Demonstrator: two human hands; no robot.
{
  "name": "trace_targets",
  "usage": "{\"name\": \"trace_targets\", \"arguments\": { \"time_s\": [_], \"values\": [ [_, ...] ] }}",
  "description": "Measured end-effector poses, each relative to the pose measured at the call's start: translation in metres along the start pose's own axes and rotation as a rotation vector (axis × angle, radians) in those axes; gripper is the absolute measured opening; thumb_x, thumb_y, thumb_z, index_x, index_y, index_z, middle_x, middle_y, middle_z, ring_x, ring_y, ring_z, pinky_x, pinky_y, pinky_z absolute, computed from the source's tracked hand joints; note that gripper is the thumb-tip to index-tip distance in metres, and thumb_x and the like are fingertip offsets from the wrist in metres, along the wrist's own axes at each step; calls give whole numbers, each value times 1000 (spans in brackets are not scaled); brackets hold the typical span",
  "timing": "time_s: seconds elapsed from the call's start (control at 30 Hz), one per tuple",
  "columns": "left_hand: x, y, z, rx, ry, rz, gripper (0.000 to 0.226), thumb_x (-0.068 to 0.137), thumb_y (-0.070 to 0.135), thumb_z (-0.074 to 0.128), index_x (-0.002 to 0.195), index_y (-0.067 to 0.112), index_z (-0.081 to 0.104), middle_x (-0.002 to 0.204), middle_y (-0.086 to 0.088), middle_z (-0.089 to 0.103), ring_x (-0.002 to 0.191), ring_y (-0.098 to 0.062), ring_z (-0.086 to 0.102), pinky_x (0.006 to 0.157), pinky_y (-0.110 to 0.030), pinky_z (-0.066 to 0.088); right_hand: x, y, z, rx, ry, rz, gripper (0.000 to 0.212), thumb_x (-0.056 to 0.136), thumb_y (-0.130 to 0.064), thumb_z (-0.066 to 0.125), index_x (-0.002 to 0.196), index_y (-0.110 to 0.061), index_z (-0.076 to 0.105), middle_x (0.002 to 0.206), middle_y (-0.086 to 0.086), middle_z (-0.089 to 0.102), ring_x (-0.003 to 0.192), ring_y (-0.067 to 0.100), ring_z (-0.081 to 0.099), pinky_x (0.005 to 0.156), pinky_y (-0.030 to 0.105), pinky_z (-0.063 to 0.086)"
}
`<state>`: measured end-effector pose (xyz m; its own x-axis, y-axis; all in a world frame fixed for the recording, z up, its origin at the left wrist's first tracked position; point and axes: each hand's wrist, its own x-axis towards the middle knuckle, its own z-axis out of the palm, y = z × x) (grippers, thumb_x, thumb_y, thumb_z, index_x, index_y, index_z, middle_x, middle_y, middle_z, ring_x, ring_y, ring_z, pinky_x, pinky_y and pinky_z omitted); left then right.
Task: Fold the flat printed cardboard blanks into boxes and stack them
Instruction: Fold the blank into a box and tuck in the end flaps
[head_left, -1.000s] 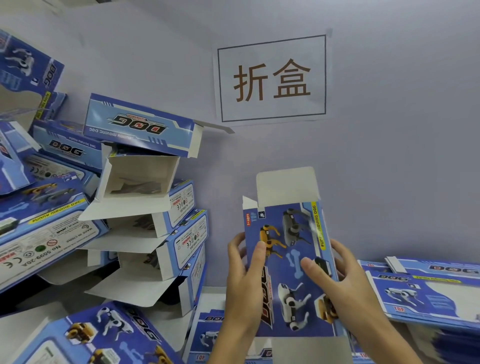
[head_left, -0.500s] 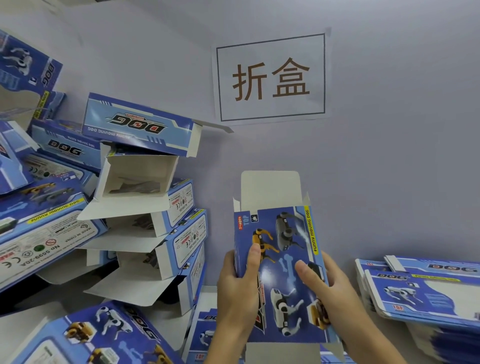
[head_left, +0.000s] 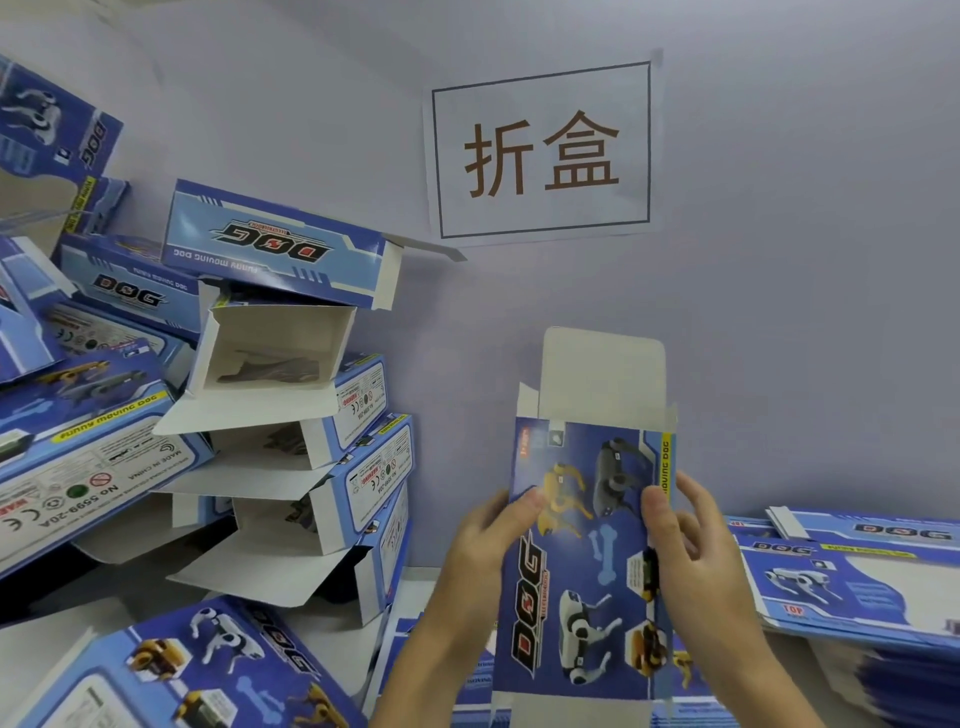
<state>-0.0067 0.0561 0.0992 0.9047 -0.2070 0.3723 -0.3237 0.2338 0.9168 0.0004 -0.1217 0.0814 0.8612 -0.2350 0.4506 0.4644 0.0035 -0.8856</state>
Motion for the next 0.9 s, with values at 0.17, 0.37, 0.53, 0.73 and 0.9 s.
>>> {"name": "trace_targets", "arguments": {
  "time_s": [0.17,0.37,0.53,0.73,0.9],
  "values": [
    [2,11,13,-25,18,140,38,83,51,58,118,37,55,90,24,75,81,7,71,58,-8,51,-7,-3,11,51,-100,-5,53,77,-66,55,122,-39,53,104,7,70,86,15,74,58,28,59],
    [6,0,19,94,290,281,54,70,72,49,118,48,44,91,9,76,88,-1,70,67,-4,48,-16,-10,16,305,-223,42,51,85,-61,61,122,-25,65,120,12,70,112,34,66,104,59,44],
    [10,-2,4,83,302,295,54,67,71,55,114,44,50,95,11,76,89,-10,73,79,-30,57,-11,-16,21,144,-246,60,41,102,-23,38,135,-1,48,93,10,68,86,22,66,81,22,54],
    [6,5,10,95,167,247,48,78,61,56,116,32,54,96,6,76,84,-9,74,65,-20,57,1,-37,9,86,-246,23,18,104,8,25,113,-2,37,47,-1,54,36,-11,49,51,7,41],
    [-4,15,22,106,-37,166,11,99,35,45,101,45,44,73,49,59,71,29,56,56,3,42,-7,-27,2,177,-37,-36,50,82,-53,51,127,-29,47,86,-8,75,86,12,73,72,32,59]
  ]
}}
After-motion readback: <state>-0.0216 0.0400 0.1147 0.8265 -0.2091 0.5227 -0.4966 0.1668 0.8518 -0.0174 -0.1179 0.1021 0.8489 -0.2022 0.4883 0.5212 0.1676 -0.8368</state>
